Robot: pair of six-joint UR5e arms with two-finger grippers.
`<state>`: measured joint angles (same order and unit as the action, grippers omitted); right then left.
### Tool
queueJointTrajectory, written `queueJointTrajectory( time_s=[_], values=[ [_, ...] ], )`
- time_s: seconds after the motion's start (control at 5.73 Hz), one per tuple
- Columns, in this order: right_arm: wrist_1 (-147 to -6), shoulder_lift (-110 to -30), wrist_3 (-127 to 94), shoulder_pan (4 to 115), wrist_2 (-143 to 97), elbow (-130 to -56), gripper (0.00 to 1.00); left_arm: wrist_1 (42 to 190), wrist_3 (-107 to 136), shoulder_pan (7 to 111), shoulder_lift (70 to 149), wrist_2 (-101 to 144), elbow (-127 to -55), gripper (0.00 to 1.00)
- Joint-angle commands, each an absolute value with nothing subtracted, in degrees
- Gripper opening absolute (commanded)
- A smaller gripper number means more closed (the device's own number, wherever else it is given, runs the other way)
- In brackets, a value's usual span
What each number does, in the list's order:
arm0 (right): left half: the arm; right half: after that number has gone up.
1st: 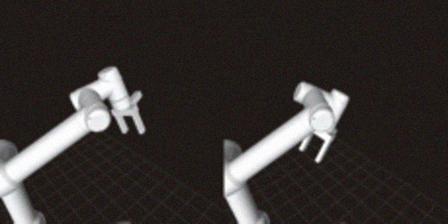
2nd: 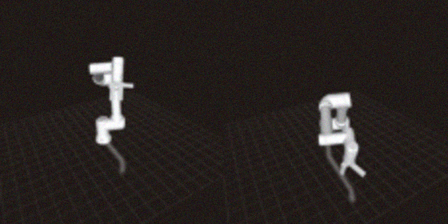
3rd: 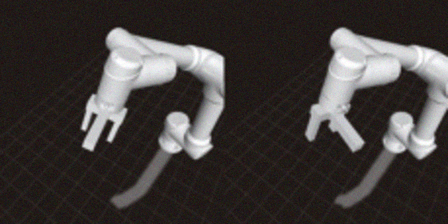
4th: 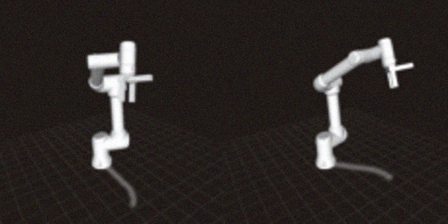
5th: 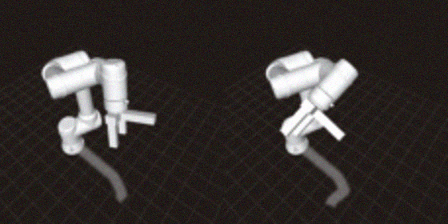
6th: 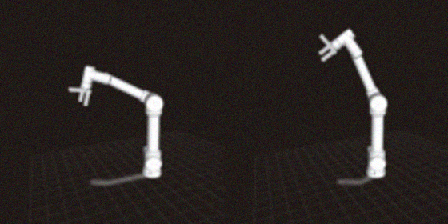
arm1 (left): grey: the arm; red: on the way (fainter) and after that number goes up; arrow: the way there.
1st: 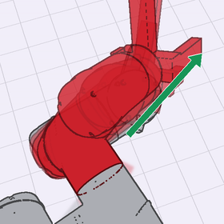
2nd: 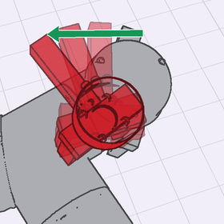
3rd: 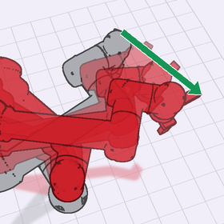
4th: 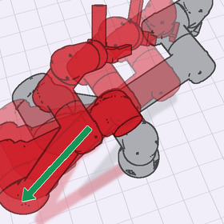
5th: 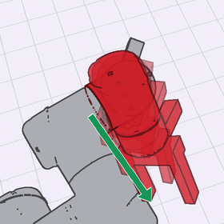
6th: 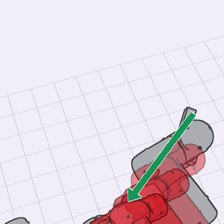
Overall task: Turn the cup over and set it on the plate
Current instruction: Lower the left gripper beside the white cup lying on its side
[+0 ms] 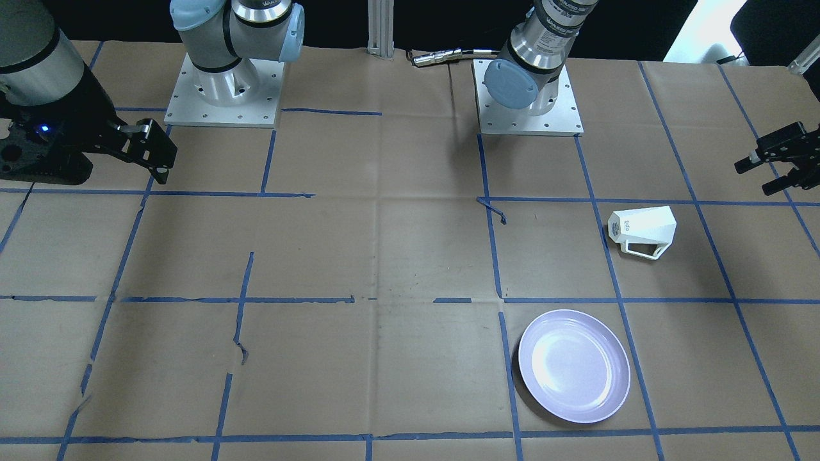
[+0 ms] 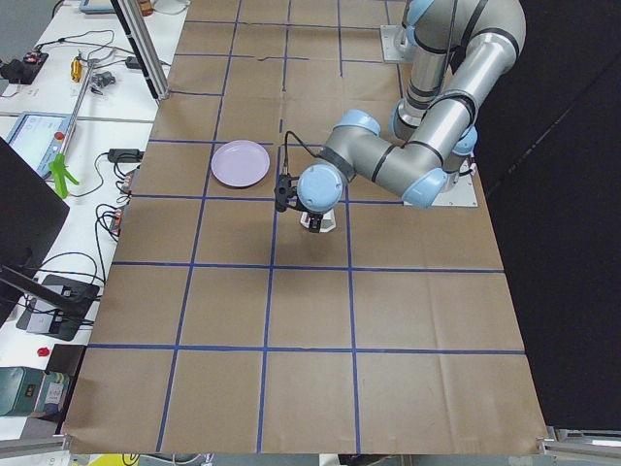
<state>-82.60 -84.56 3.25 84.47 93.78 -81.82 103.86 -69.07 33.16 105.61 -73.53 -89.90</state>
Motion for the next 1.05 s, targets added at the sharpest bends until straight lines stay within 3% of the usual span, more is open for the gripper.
queueJointTrajectory(
  time_s=[0.0,0.87],
  values=[
    [-82.5,-84.6,3.3,84.5,93.8,-81.8,1.0,110.0,-78.9,29.4,114.9,-68.8,-89.7,0.99],
    [-82.6,-84.6,3.3,84.5,93.8,-81.8,1.0,117.9,-88.4,28.1,129.4,-63.9,-89.8,0.98]
  ],
)
